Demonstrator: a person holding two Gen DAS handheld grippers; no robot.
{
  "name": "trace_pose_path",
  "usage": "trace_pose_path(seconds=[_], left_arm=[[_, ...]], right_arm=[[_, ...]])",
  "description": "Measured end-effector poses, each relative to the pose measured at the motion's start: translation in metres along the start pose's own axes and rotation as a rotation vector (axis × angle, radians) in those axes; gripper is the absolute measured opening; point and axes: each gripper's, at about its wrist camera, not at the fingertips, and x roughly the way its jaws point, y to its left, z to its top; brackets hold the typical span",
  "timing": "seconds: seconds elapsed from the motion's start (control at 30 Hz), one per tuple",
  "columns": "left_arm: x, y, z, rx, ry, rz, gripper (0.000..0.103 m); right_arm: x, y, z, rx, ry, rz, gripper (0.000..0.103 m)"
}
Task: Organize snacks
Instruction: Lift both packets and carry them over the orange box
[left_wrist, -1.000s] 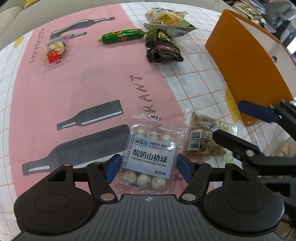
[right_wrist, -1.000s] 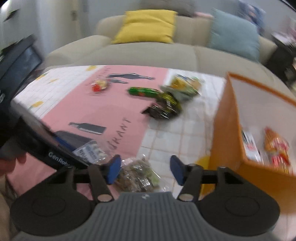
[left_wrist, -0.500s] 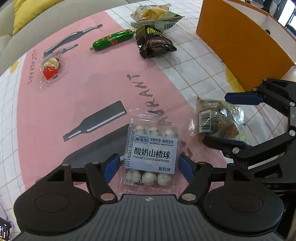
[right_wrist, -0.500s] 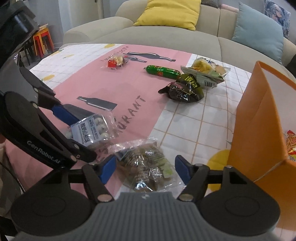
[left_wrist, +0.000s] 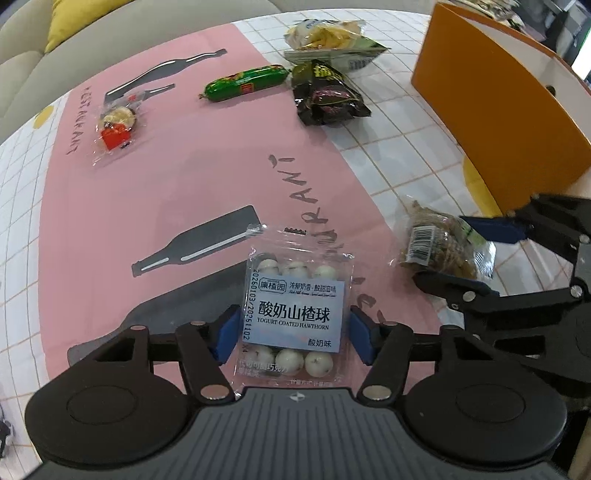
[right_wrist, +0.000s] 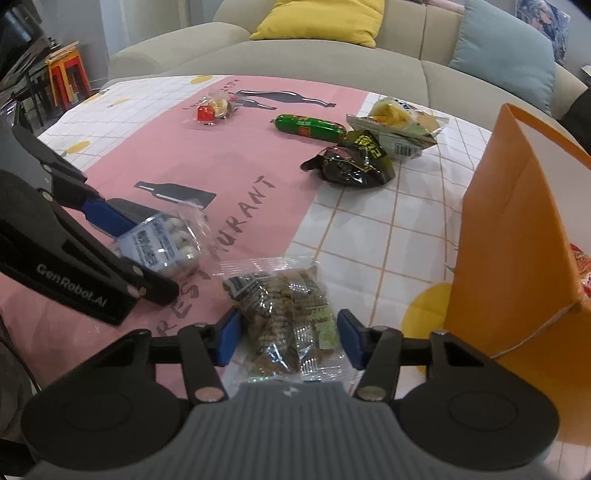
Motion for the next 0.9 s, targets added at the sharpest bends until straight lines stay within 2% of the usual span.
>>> trace_pose_path(seconds=[0.17,0.4,0.53,0.67,0.9], left_arm=[[-0.008,0.003,0.002,-0.098,-0.006,-0.013,0.067],[-0.042,-0.002,0.008,-0.161,-0.048,-0.042,0.067],[-0.062,-0.010,0.014,-0.158,-0.074,-0.047,0.067],[-0.083,-0.019,0.024,-0.165,-0.107,-0.086,0.067],[-0.112,-0.060,0.061,-0.091,-0.171,-0.147,0.067]], right_arm=[[-0.010,-0.009,0.003,0.077,-0.009,0.006,0.046],[-0.043,-0.012,0.012,0.141,-0.106,0.021,0.044],[-0.072,-0.012,0.022,0.172,-0.176,0.013,0.044],[-0.098,-0.020,0.031,0.192,-0.224,0.004,0.044],[-0.135,-0.065,0.037,0.264,-0.239,-0.046,0.044]])
